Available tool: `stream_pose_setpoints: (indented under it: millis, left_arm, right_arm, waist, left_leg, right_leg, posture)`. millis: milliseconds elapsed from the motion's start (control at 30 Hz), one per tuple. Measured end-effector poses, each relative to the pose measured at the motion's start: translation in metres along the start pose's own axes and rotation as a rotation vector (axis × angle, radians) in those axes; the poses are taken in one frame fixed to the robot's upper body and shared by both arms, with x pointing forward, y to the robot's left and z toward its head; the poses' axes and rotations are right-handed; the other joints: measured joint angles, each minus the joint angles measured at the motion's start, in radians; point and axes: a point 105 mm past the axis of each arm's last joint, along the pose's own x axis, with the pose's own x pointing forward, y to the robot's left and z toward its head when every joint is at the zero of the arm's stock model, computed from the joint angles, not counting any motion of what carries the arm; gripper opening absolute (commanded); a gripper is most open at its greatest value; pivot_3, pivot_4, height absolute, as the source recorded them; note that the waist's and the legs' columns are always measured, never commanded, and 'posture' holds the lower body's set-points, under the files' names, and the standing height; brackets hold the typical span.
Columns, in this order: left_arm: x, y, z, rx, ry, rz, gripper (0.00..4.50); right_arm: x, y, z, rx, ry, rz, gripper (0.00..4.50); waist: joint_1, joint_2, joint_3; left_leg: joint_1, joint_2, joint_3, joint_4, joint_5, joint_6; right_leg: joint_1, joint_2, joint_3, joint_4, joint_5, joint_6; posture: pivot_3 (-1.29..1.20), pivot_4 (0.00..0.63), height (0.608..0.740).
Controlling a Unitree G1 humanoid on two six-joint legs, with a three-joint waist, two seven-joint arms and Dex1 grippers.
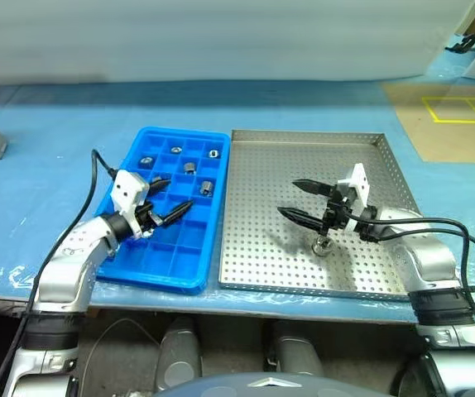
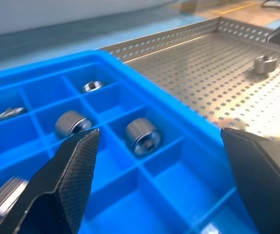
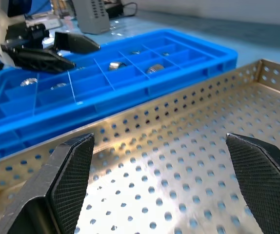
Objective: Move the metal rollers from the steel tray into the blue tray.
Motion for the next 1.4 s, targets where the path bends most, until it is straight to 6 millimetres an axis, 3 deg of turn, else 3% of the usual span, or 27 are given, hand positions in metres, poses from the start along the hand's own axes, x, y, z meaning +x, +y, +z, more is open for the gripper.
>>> stream_pose_setpoints:
  millis: [300,633,933,1267,1400]
  left_arm:
    - [0.029,-0.014,0.021,0.013,-0.069,-0.153,4.2]
    - [0.041,-0.026,0.011,-0.031,-0.062,-0.267,4.2]
    - [0.046,-0.029,0.006,-0.031,-0.07,-0.288,4.2]
    - [0.046,-0.032,0.0,-0.056,-0.074,-0.261,4.2]
    - [0.048,-0.034,0.006,-0.046,-0.086,-0.259,4.2]
  right_arm:
    - [-0.027,0.005,-0.014,-0.012,0.078,-0.066,4.5]
    - [-0.053,0.033,-0.059,0.043,0.274,-0.066,4.5]
    - [-0.06,0.023,-0.066,0.038,0.31,-0.11,4.5]
    - [-0.056,0.025,-0.065,0.125,0.298,-0.086,4.5]
    - [-0.052,0.021,-0.057,0.113,0.279,-0.086,4.5]
  waist:
    - [-0.035,0.0,0.0]
    - [-0.063,0.0,0.0]
    - [-0.065,-0.001,-0.001]
    - [-0.063,-0.001,-0.001]
    - [-0.064,-0.001,-0.001]
  left_leg:
    - [0.001,0.0,0.001,0.0,0.0,0.0]
    - [0.001,0.0,0.001,0.001,0.0,0.001]
    - [0.004,0.0,0.001,0.0,-0.001,0.001]
    - [0.004,0.0,0.001,0.0,-0.001,0.002]
    - [0.005,0.0,0.001,0.0,-0.001,0.002]
  right_leg:
    - [0.0,0.0,0.001,0.0,0.0,0.0]
    - [0.001,0.0,0.001,-0.001,0.0,0.0]
    - [0.006,0.0,0.0,-0.004,0.0,0.001]
    - [0.006,0.0,0.0,-0.004,0.0,0.0]
    - [0.006,0.0,0.001,-0.004,0.0,0.001]
  posture:
    - [-0.3,0.15,0.74]
    - [-0.35,0.15,0.74]
    - [-0.33,0.15,0.74]
    - [-0.31,0.15,0.74]
    - [-0.3,0.15,0.74]
